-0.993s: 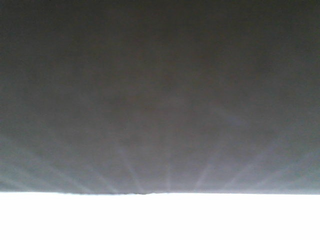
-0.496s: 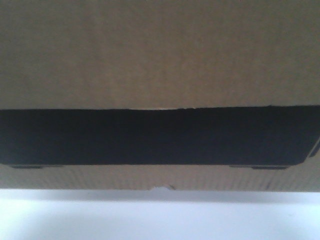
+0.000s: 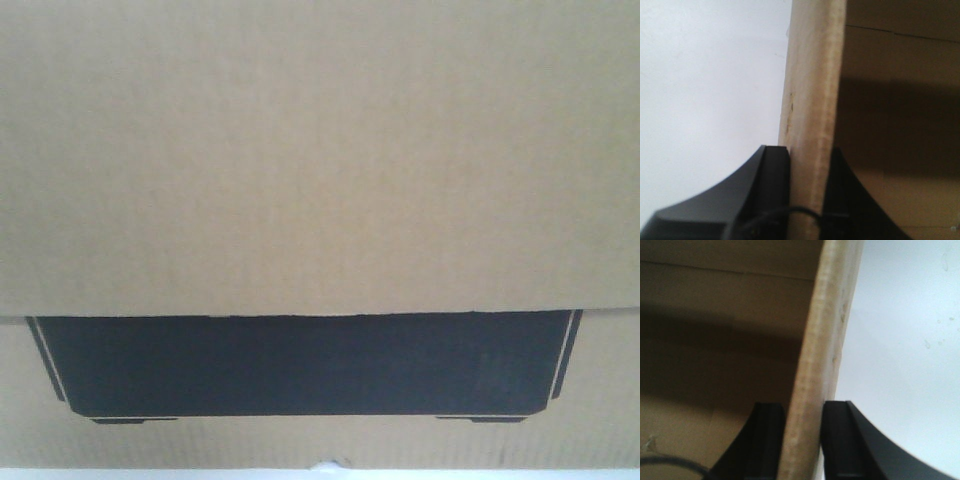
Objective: Grab box from left shelf to table start
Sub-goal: 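Lower the box onto the white table with both grippers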
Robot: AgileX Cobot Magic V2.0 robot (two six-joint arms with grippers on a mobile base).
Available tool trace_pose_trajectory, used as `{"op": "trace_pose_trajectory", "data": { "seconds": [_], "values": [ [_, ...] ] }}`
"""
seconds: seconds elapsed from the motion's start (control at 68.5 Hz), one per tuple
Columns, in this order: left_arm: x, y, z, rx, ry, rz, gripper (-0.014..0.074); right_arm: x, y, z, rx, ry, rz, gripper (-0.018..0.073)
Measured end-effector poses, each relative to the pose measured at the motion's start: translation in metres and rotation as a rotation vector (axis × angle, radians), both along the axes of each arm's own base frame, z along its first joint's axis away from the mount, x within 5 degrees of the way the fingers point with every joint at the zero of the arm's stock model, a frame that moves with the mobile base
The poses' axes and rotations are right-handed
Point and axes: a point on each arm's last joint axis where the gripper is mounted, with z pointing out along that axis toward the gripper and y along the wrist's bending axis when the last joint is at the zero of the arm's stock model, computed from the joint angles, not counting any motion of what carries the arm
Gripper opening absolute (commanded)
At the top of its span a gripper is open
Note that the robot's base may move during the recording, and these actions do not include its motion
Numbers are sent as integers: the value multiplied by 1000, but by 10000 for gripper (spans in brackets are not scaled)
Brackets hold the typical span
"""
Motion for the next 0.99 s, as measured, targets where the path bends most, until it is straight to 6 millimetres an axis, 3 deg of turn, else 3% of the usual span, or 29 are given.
{"op": "trace_pose_trajectory", "data": {
  "seconds": [0.073, 0.146, 0.292, 0.394, 0.467, 0.701, 0.861, 0.993],
  "values": [
    [7, -1, -2, 5, 13, -8, -46, 2, 0, -1, 2, 2, -1, 63],
    [13, -2, -4, 8, 20, -11, 60, 2, 0, -1, 3, 2, -3, 108],
    [21, -2, -7, 3, 12, -13, 398, 2, 0, -2, -4, 10, -1, 363],
    [23, 0, -6, 9, -7, -7, 512, 1, 0, -2, -8, 12, 2, 562],
    [27, 0, -5, 9, -15, -2, 512, 1, 0, -2, -8, 10, 2, 629],
    [29, -1, 12, 19, -16, -26, 507, 0, -1, 5, -15, -7, 6, 626],
    [17, 1, 41, 30, -82, -54, 501, -8, -3, 36, -35, -92, 7, 625],
    [-12, 5, 69, 46, -175, -84, 423, -26, -7, 71, -49, -175, -1, 556]
  ]
}}
